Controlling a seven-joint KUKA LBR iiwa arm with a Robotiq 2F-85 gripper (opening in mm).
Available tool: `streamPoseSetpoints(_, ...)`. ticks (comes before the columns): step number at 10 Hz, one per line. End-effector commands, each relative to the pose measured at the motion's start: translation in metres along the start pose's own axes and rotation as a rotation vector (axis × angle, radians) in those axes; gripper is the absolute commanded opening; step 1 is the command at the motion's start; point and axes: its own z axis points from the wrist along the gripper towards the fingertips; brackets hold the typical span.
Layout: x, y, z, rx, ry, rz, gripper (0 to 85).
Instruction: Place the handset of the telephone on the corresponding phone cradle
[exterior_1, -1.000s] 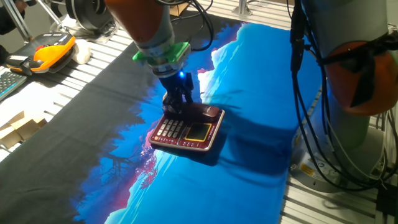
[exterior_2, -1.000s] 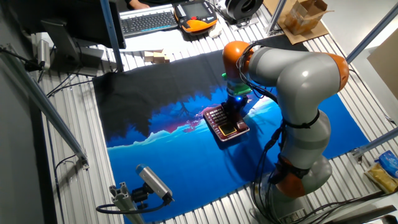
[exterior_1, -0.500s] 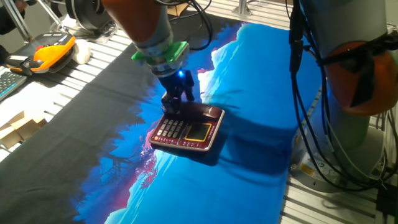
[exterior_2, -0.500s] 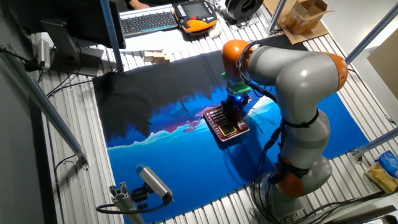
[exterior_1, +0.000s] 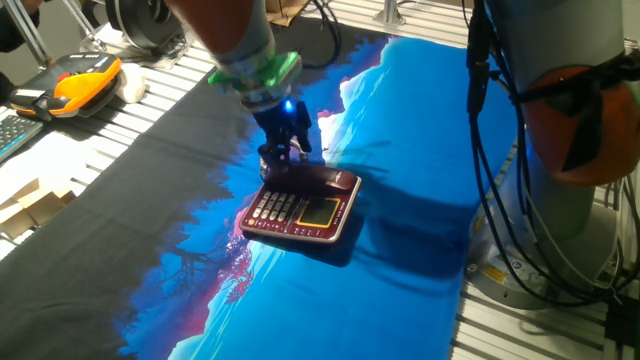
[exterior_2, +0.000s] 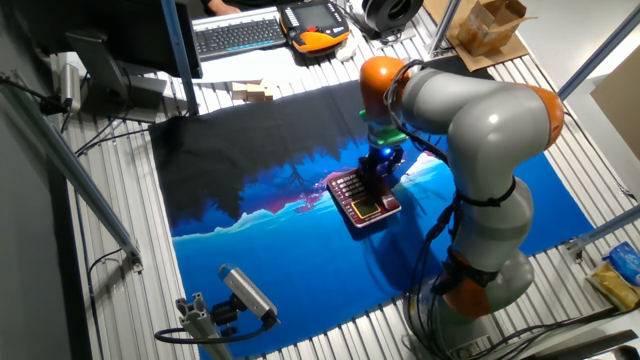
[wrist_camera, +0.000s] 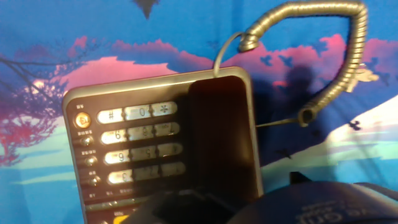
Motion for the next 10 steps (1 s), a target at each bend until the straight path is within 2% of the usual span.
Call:
streamPoseSetpoints(1, 0.000, -0.003, -0.003, 0.006, 0.004, -0.016, 34.0)
streamPoseSetpoints(2, 0.000, -0.008, -0.009, -0.006, 0.016, -0.026, 17.0)
streamPoseSetpoints(3, 0.002, -0.014, -0.015, -0.021, 0.011, -0.035, 0.0)
streamPoseSetpoints(5, 0.015, -0.026, -0.027, -0.022, -0.038, -0.032, 0.0)
streamPoseSetpoints(6, 0.026, -0.030, -0.030, -0.056, -0.081, -0.028, 0.0)
streamPoseSetpoints(7, 0.033, -0.033, -0.031, -0.052, -0.103, -0.046, 0.0)
streamPoseSetpoints(9, 0.040, -0.039, -0.031, -0.018, -0.163, -0.117, 0.0)
streamPoseSetpoints(10, 0.042, -0.041, -0.031, -0.022, -0.176, -0.134, 0.0)
